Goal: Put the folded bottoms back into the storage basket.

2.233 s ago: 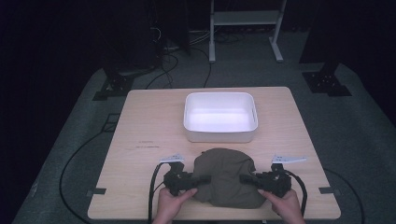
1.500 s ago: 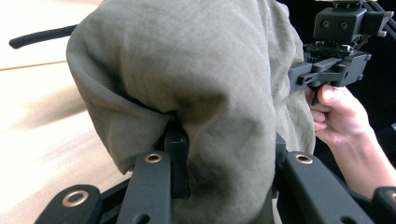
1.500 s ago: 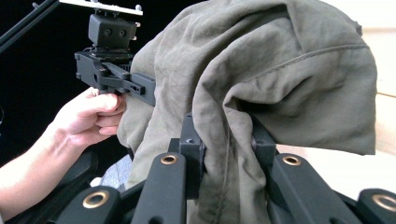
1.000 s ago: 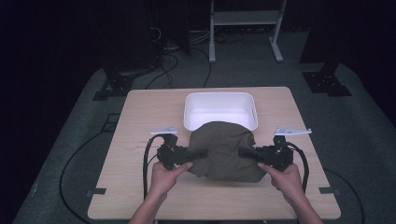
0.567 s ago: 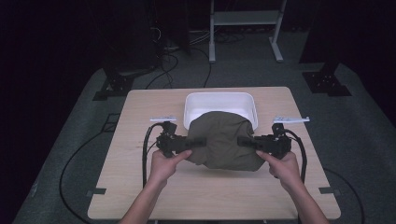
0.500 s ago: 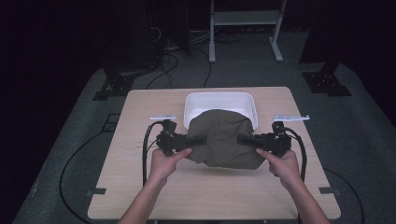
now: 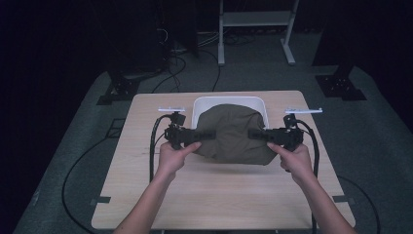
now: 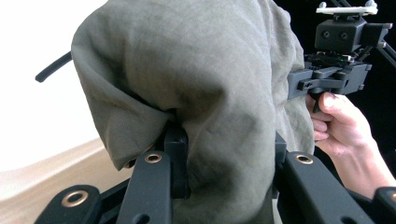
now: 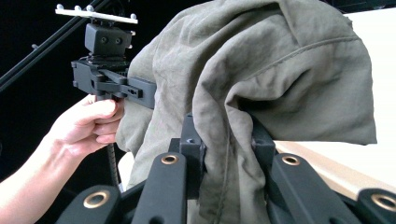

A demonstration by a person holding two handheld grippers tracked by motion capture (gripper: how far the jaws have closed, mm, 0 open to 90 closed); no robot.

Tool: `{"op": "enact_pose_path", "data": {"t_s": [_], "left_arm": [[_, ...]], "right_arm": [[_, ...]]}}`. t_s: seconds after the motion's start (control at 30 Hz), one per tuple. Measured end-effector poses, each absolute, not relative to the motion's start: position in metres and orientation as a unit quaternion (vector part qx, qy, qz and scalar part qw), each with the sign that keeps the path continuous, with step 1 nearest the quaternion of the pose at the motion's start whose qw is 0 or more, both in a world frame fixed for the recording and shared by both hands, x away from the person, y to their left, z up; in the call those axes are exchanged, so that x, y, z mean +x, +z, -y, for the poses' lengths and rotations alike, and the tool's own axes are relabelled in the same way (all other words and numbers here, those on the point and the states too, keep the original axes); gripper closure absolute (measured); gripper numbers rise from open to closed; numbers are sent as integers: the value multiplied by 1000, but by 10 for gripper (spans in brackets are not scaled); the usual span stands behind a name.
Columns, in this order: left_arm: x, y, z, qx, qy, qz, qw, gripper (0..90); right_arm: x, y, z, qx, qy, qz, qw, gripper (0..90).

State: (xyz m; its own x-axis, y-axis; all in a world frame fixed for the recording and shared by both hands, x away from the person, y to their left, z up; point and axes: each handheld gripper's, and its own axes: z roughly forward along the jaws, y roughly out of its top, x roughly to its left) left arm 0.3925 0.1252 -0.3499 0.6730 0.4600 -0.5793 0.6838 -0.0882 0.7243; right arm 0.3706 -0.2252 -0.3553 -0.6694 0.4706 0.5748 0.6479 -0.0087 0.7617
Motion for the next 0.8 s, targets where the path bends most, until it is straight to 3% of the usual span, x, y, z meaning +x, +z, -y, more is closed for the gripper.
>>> {"op": "enact_pose_path", "data": {"t_s": [0.8], "left_arm": [[450, -337, -124, 719, -76, -411, 555, 648]], "right_arm": [[429, -333, 222, -422, -586, 690, 50, 742]]}}
